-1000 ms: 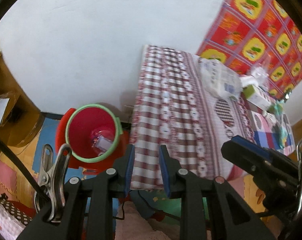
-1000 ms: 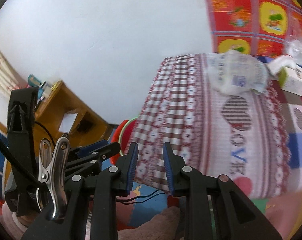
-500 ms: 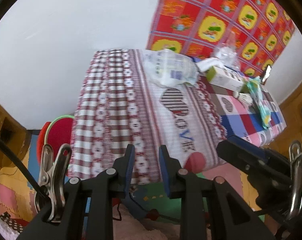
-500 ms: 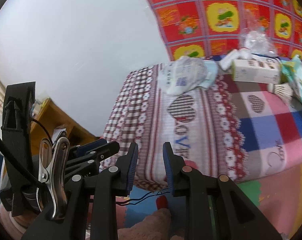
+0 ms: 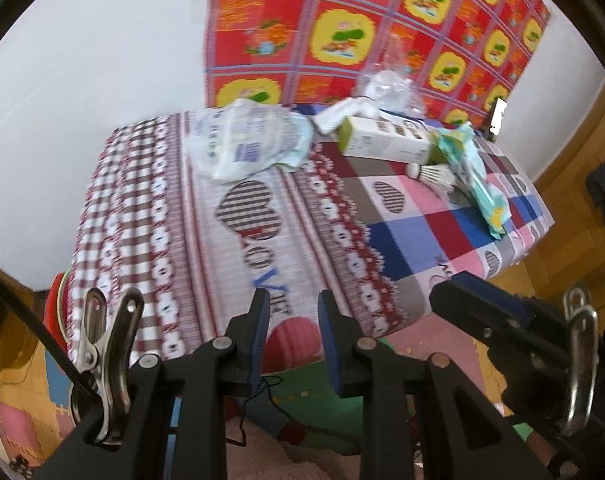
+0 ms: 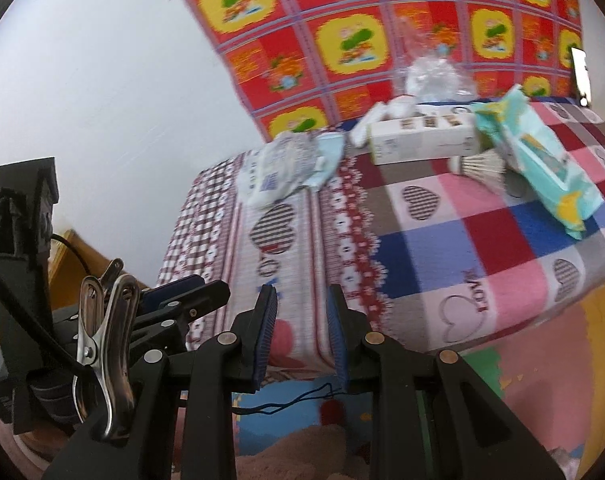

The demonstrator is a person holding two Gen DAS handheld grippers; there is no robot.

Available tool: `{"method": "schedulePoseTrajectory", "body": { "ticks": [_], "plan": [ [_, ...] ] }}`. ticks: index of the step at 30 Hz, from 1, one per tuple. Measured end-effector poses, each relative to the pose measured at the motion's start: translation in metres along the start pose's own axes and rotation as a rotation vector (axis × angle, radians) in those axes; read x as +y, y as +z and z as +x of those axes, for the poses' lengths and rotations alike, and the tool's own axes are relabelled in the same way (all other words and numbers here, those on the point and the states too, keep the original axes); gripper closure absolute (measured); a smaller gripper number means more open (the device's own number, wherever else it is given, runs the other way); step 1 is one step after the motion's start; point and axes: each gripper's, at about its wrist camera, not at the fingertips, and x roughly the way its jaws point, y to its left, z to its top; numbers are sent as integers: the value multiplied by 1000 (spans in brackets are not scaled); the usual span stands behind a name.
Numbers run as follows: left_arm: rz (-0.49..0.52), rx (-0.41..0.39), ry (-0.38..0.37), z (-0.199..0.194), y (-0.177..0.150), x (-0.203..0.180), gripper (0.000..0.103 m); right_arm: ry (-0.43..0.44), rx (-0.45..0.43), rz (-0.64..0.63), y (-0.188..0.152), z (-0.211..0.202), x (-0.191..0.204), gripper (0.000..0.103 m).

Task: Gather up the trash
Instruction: 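Move both grippers from the bucket back over the bed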

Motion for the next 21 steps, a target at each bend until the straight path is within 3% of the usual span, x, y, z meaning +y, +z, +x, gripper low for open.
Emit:
{"method": "schedulePoseTrajectory", "body": {
  "ticks": [21],
  "plan": [
    [141, 55, -115, 87, 78, -97, 78, -140, 24, 155, 57, 23, -122, 77]
  ]
}}
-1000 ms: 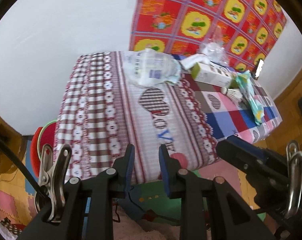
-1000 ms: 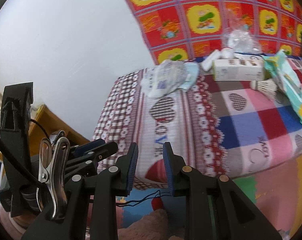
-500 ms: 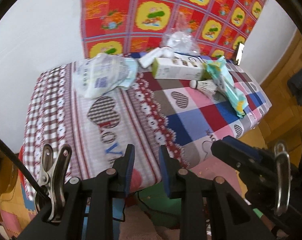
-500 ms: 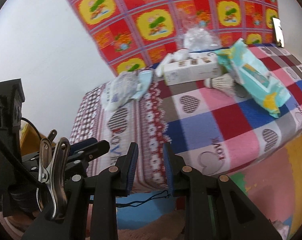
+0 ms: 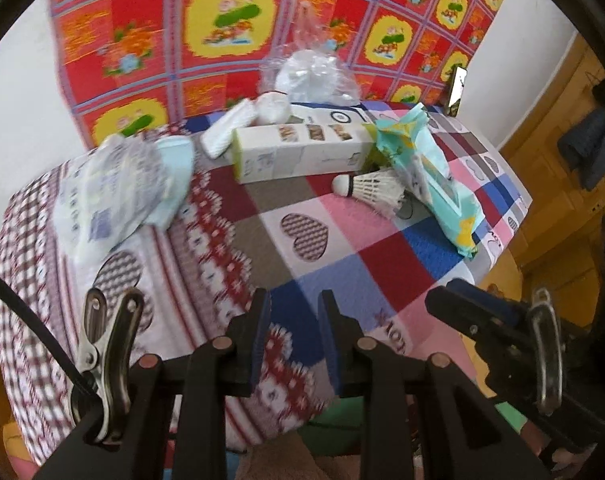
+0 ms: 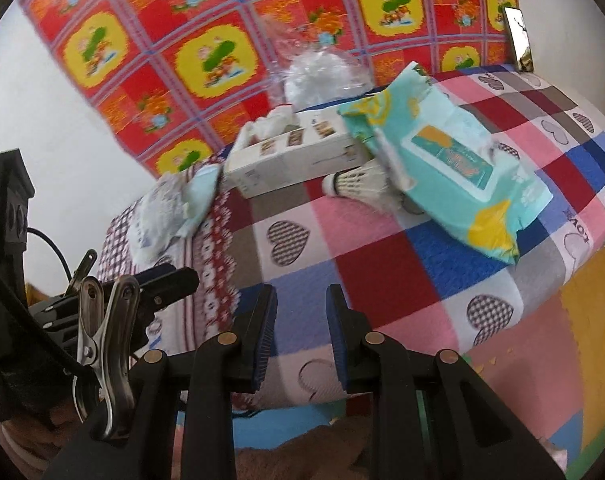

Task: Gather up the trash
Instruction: 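Move both grippers from the bucket back over the bed, then close the left gripper on the white shuttlecock while the right gripper approaches the cream tube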

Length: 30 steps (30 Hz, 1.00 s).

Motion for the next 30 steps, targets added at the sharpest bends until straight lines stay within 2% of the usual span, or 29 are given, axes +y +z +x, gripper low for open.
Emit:
{"method": "schedulePoseTrajectory", "body": {
  "ticks": [11, 21, 30],
  "plan": [
    [42, 13, -40, 38, 47, -12, 78, -67, 22, 34, 28, 27, -26, 76],
    [55, 45, -41, 55, 51, -21, 78, -103, 76, 52, 39, 56, -55, 77],
    [20, 58, -14, 69, 61, -31, 78, -77, 113, 28, 51, 68, -77, 77]
  ]
}}
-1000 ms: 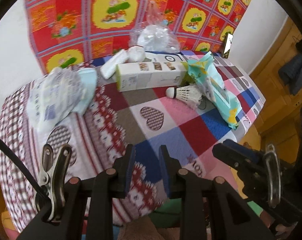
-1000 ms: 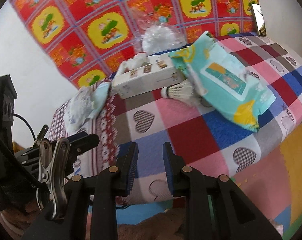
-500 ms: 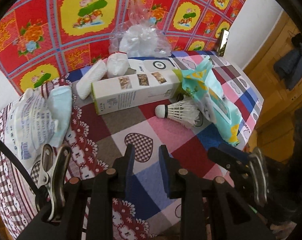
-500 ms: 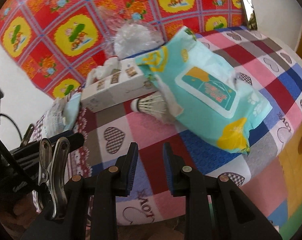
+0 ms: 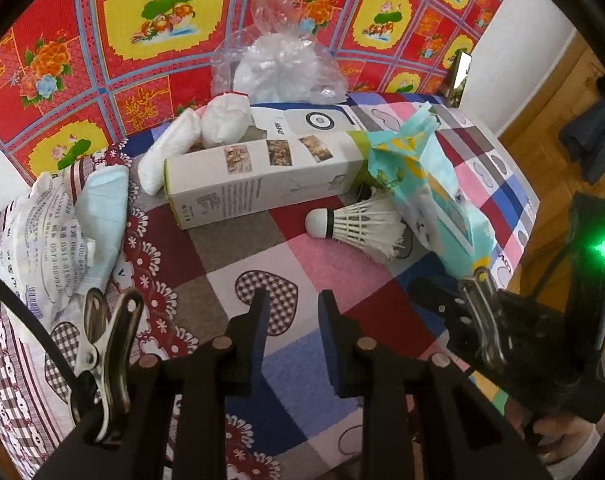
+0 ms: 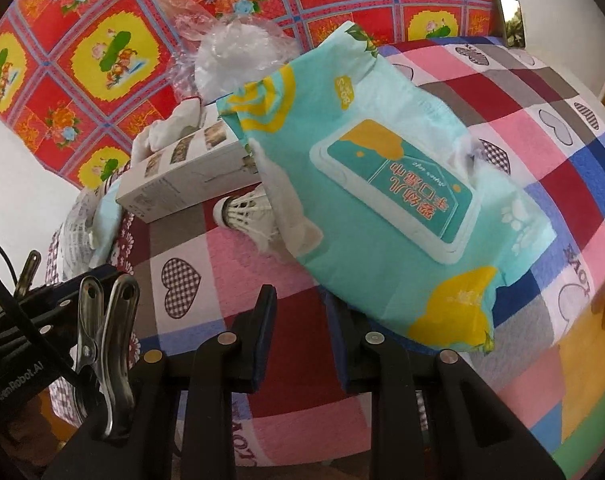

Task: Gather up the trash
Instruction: 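Close the left gripper on the white shuttlecock while the right gripper approaches the cream tube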

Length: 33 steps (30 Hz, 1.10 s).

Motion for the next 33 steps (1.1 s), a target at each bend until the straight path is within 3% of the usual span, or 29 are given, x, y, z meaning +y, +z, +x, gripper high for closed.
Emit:
{"method": "schedulePoseTrajectory", "body": {
  "ticks": [10, 19, 26, 33],
  "plan": [
    [-35, 12, 24, 22, 18, -23, 78, -17, -4, -16, 28, 1, -37, 77],
    [-92, 20, 21, 46, 39, -42, 63, -2, 15, -33, 38, 8, -64, 77],
    [-191, 39, 9, 66, 58, -51, 48, 3, 17, -60, 50, 7, -80, 77],
    [-356, 46, 19, 80, 69, -42, 43, 19, 26, -94, 59, 11, -92, 76]
  ]
}}
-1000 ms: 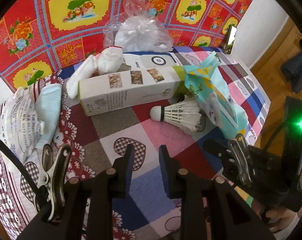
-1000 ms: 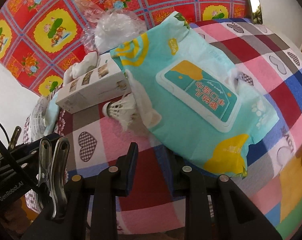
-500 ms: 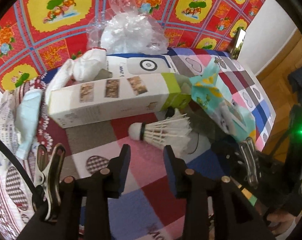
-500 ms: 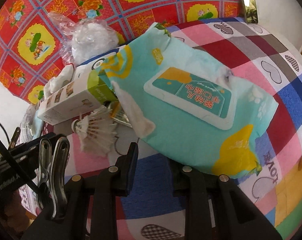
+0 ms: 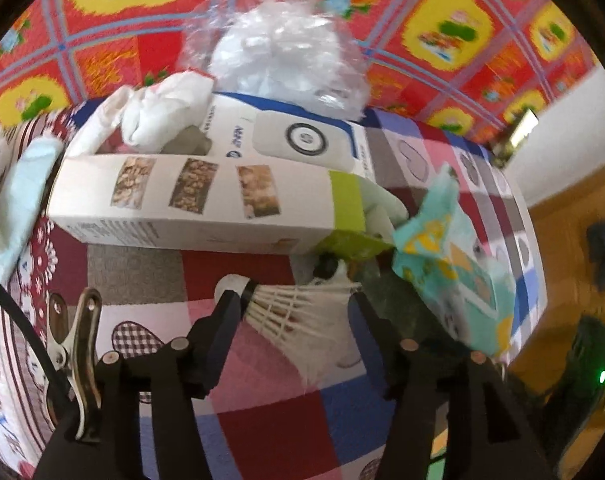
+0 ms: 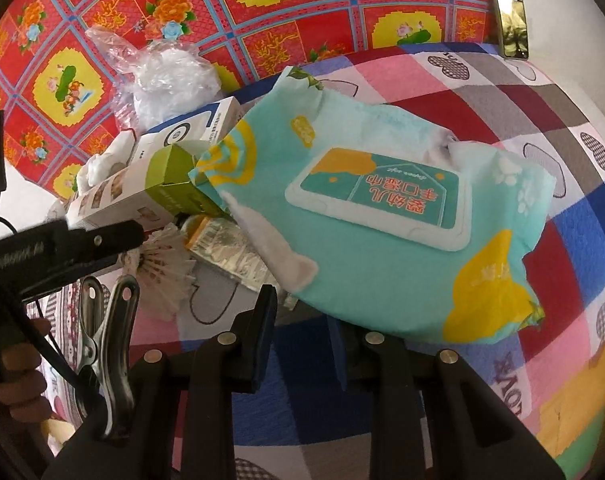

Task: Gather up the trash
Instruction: 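Close the left gripper on the white shuttlecock while the right gripper approaches the cream tube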

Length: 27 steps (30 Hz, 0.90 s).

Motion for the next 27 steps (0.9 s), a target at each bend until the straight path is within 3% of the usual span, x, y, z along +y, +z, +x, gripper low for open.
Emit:
{"method": "schedulePoseTrajectory", "body": {
  "ticks": [8, 13, 18, 20, 23, 27],
  "plan": [
    [-120, -23, 98, 12, 11, -1, 40, 27, -2, -57, 5, 4, -9, 76],
    [-120, -34, 206, 18, 7, -7, 37, 49, 6, -82, 6, 9, -14, 76],
    [-108, -37, 266, 25, 1, -13, 36, 69, 13, -114, 7, 11, -15, 76],
    [-106, -24, 276, 28, -2, -13, 36, 77, 15, -133, 7, 11, -14, 76],
    [-147, 48, 229, 38, -12, -7, 36, 91, 15, -171, 8, 12, -10, 76],
    [-107, 39, 239, 40, -18, -12, 40, 118, 26, -222, 12, 15, -4, 75]
  ]
}}
